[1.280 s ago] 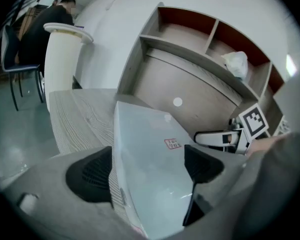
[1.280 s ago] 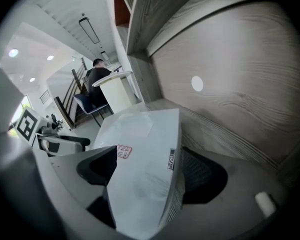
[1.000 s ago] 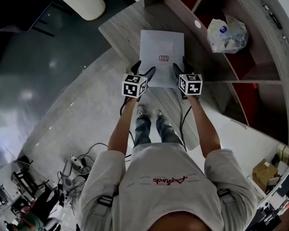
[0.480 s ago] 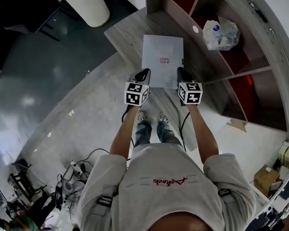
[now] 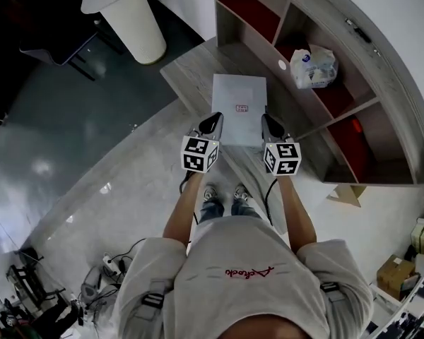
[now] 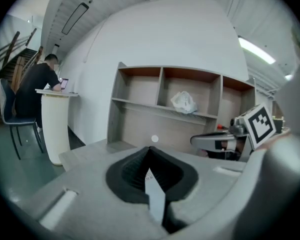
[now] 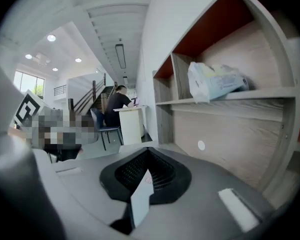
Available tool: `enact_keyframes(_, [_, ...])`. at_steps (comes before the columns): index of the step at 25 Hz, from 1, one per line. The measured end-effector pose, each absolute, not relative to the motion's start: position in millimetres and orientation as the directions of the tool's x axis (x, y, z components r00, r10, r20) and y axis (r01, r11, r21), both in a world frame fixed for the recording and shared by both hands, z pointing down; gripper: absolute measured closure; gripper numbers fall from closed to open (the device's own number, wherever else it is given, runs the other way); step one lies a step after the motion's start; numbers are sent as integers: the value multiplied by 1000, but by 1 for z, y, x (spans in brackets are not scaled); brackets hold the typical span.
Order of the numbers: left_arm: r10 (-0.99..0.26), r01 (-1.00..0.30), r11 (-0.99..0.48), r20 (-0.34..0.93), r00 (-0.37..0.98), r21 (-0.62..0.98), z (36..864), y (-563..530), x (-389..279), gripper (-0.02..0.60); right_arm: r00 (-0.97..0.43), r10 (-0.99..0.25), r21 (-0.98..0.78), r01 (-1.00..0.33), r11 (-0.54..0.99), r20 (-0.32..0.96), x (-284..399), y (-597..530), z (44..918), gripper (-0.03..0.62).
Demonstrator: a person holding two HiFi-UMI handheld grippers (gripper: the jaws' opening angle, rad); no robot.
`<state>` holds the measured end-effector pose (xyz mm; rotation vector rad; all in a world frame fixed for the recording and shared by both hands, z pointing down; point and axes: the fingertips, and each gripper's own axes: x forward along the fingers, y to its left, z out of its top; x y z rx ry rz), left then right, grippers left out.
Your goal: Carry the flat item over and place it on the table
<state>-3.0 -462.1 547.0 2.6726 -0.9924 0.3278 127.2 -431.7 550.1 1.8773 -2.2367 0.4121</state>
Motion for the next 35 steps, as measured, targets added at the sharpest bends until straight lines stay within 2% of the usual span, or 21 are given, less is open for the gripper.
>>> enact_keyframes(8, [-637, -668, -734, 216, 740, 124, 493, -475, -9, 581, -167, -973, -45, -986, 161, 160, 137, -442, 470, 588])
enact_keyframes(13, [-649, -666, -740, 159, 744, 97, 458, -482, -8, 581, -158, -981, -45, -987, 154, 109, 141, -446, 444, 588])
enact_keyframes(20, [-663, -671, -738, 107, 741, 71, 427, -493, -12, 581, -149, -985, -52, -988, 144, 92, 137, -448, 435, 588])
enact_keyframes(35, [-673, -685, -724, 133, 728, 80, 443, -490, -20, 581, -170, -977, -70, -984, 162, 129, 131, -446, 452, 588])
